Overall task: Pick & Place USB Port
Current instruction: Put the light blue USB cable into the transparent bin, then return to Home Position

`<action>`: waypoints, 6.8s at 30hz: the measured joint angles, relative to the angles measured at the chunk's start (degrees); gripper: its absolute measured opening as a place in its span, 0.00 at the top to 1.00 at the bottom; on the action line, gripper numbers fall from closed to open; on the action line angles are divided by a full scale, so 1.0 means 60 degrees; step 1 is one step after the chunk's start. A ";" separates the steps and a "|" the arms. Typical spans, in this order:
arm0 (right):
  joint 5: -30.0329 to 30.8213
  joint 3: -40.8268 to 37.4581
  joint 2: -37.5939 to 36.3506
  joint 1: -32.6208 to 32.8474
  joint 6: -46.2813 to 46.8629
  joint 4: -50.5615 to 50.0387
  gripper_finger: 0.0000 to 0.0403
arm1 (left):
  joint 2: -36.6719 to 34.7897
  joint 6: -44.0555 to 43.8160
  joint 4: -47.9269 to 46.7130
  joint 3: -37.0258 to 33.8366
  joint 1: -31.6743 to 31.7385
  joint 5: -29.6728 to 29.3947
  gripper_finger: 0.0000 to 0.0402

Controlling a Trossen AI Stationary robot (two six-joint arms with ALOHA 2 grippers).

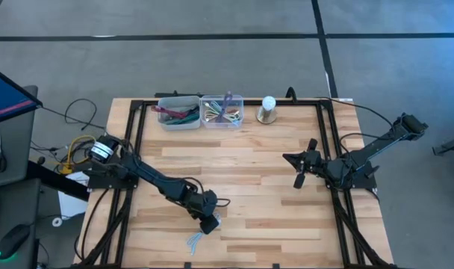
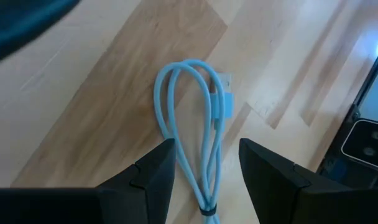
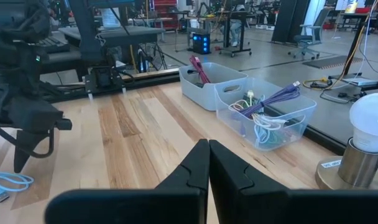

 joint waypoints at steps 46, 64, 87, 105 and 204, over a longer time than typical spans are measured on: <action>-0.0028 0.0000 0.0003 0.0000 0.0004 -0.0001 1.00 | 0.0749 0.0338 0.1269 0.0011 -0.0004 -0.0086 0.79; -0.0030 0.0000 0.0002 0.0007 0.0073 -0.0005 1.00 | -0.0671 0.2329 0.0906 -0.0022 0.0095 -0.1037 0.98; -0.0006 0.0000 0.0004 -0.0009 0.0075 -0.0016 1.00 | -0.4468 1.2531 0.1371 -0.0015 0.2924 -0.6943 0.99; 0.0020 0.0000 0.0004 -0.0017 0.0032 -0.0067 1.00 | -0.3786 1.4323 0.3456 0.0000 0.7887 -0.2970 0.98; -0.1077 0.2741 -0.5302 0.2318 -0.0742 -0.7223 1.00 | -1.3222 1.2251 0.1780 -0.5934 0.4860 0.0954 0.99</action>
